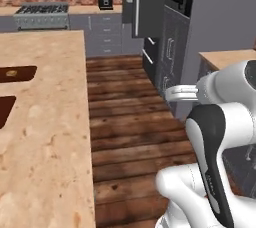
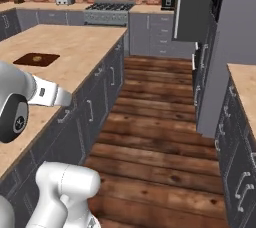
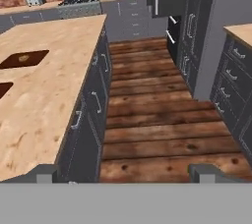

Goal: Take the donut and cupcake from the fridge and place them on the empty tray on the dining counter.

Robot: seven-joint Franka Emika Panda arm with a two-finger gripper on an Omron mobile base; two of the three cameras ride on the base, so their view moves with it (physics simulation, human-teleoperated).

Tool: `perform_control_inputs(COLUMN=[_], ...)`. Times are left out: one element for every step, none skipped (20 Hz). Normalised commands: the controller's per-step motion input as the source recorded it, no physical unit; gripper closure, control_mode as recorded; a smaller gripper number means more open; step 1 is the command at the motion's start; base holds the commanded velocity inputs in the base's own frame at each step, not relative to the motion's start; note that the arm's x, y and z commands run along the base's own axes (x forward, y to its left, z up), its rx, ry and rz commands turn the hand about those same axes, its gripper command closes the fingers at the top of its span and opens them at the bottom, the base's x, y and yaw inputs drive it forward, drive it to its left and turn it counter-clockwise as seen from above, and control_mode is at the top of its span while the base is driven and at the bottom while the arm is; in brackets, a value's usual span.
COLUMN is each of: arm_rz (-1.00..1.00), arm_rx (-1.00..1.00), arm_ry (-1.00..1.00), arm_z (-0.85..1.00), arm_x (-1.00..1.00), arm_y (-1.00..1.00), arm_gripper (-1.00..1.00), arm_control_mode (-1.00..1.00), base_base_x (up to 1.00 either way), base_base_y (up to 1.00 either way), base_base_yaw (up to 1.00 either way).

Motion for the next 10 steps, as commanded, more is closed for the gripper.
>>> perform_control_inputs(arm_rz=[0.00, 0.00, 0.00, 0.00, 0.00, 0.00, 0.00, 0.00, 0.00, 0.00], arm_rx=[0.00, 0.00, 0.00, 0.00, 0.00, 0.00, 0.00, 0.00, 0.00, 0.00], arm_ry=[0.00, 0.00, 0.00, 0.00, 0.00, 0.00, 0.00, 0.00, 0.00, 0.00], arm_z=[0.00, 0.00, 0.00, 0.00, 0.00, 0.00, 0.00, 0.00, 0.00, 0.00], arm_x=[0.00, 0.00, 0.00, 0.00, 0.00, 0.00, 0.00, 0.00, 0.00, 0.00], arm_y=[0.00, 0.00, 0.00, 0.00, 0.00, 0.00, 0.00, 0.00, 0.00, 0.00], arm_gripper=[-1.00, -1.00, -1.00, -1.00, -1.00, -1.00, -1.00, -1.00, -1.00, -1.00], arm_control_mode=[1.00, 1.00, 1.00, 1.00, 1.00, 1.00, 1.00, 1.00, 1.00, 1.00], base_base_x=[1.00, 1.00, 1.00, 1.00, 1.00, 1.00, 1.00, 1.00, 1.00, 1.00], base_base_y=[-0.49, -0.47, -0.46, -0.46, -0.41, -0.41, -0.34, -0.30, -0.23, -0.22], base_base_yaw=[0.23, 0.21, 0.21, 0.21, 0.20, 0.18, 0.15, 0.14, 0.11, 0.11])
